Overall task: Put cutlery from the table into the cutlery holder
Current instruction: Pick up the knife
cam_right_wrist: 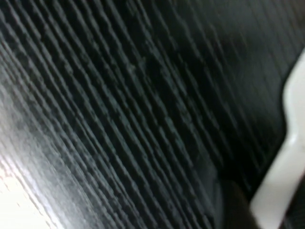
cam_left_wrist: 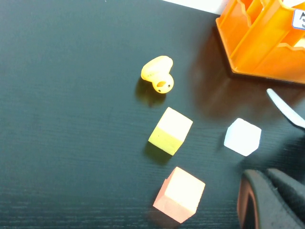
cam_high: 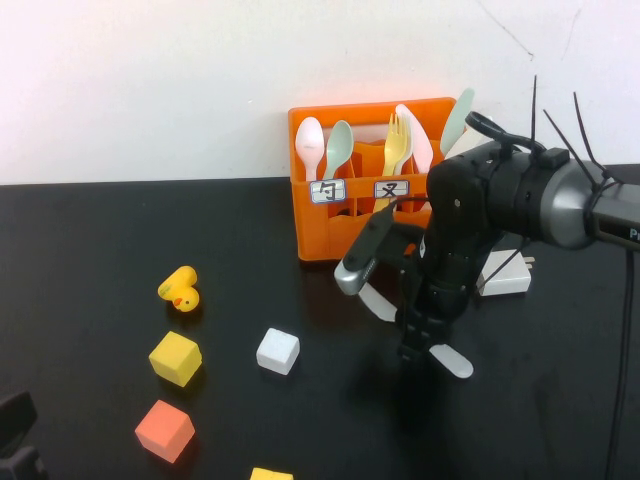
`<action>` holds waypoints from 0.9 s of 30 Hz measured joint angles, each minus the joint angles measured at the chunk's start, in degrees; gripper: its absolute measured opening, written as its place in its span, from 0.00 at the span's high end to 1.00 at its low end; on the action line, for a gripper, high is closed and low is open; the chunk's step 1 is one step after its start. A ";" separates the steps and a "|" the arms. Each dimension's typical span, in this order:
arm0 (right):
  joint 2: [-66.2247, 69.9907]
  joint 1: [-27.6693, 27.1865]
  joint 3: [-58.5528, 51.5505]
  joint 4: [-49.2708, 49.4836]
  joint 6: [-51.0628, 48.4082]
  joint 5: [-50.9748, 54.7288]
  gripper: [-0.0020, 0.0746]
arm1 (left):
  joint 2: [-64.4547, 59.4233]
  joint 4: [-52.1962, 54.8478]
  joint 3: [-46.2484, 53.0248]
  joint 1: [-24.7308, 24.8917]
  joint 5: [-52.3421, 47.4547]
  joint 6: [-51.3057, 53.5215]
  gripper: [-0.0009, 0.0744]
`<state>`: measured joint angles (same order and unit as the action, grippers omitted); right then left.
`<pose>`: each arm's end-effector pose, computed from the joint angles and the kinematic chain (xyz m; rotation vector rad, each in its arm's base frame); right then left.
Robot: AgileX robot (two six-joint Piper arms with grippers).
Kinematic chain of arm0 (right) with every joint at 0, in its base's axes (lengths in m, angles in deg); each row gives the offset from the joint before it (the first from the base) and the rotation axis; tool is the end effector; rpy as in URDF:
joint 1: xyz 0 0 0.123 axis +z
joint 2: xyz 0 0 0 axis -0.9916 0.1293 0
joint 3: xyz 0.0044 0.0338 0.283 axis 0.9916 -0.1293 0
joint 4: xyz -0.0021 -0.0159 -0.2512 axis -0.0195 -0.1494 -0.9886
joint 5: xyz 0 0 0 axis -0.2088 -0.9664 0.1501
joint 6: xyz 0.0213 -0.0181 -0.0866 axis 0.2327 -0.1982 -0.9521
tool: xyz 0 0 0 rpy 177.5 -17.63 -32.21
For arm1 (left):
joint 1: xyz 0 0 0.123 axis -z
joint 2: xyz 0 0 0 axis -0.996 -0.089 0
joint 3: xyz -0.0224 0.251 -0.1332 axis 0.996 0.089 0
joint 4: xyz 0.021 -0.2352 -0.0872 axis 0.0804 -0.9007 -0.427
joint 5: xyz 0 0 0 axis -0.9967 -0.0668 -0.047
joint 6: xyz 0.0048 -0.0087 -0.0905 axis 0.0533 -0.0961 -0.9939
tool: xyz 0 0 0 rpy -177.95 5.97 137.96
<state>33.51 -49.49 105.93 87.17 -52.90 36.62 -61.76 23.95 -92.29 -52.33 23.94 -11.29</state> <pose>0.3660 0.2413 0.1601 -1.5382 2.4918 0.0456 0.0882 -0.0283 0.2872 -0.1717 2.0433 -0.4526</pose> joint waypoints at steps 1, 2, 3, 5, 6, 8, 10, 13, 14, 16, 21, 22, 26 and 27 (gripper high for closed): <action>0.09 0.00 0.00 0.10 0.00 -0.12 0.66 | 0.00 0.00 0.00 0.00 0.00 0.00 0.99; 0.09 0.00 0.04 0.13 0.00 -0.23 0.72 | 0.00 0.00 0.00 0.00 0.00 0.00 0.99; 0.13 0.00 0.13 0.23 0.00 -0.23 0.78 | 0.00 0.00 0.00 0.00 0.00 0.00 0.99; 0.23 0.00 0.17 0.23 0.00 -0.31 0.80 | 0.00 0.00 0.00 0.00 0.00 0.00 0.99; 0.23 0.00 0.26 0.23 0.00 -0.31 0.80 | 0.00 0.00 0.00 0.00 0.00 0.00 0.99; 0.23 0.00 0.26 0.23 0.00 -0.44 0.80 | 0.00 0.00 0.00 0.00 0.00 0.00 0.99; 0.23 0.00 0.26 0.23 0.00 -0.44 0.80 | 0.00 0.00 0.00 0.00 0.00 0.00 0.99; 0.23 0.00 0.69 0.37 0.00 -0.19 0.80 | 0.00 0.00 0.00 0.00 0.00 0.00 0.99; 0.23 0.00 0.96 0.55 0.00 -0.05 0.80 | 0.00 0.00 0.00 0.00 0.00 0.00 0.99; 0.23 0.00 1.33 1.78 0.00 0.33 0.80 | 0.00 0.00 0.00 0.00 0.00 0.00 0.99; -0.15 0.00 3.70 5.59 0.00 1.81 0.80 | 0.00 0.00 0.00 0.00 0.00 0.00 0.99; -0.42 0.00 4.24 6.41 0.00 2.10 0.80 | 0.00 0.00 0.00 0.00 0.00 -0.12 0.99; -2.31 0.02 5.31 9.21 -1.30 2.58 0.80 | 0.00 0.00 0.00 0.00 0.00 -0.23 0.99; -2.86 0.02 5.43 10.12 -1.99 2.70 0.80 | 0.00 0.00 0.00 0.00 0.00 -0.23 0.99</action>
<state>30.65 -49.48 111.36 97.30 -54.90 39.32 -61.76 23.95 -92.29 -52.33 23.94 -11.52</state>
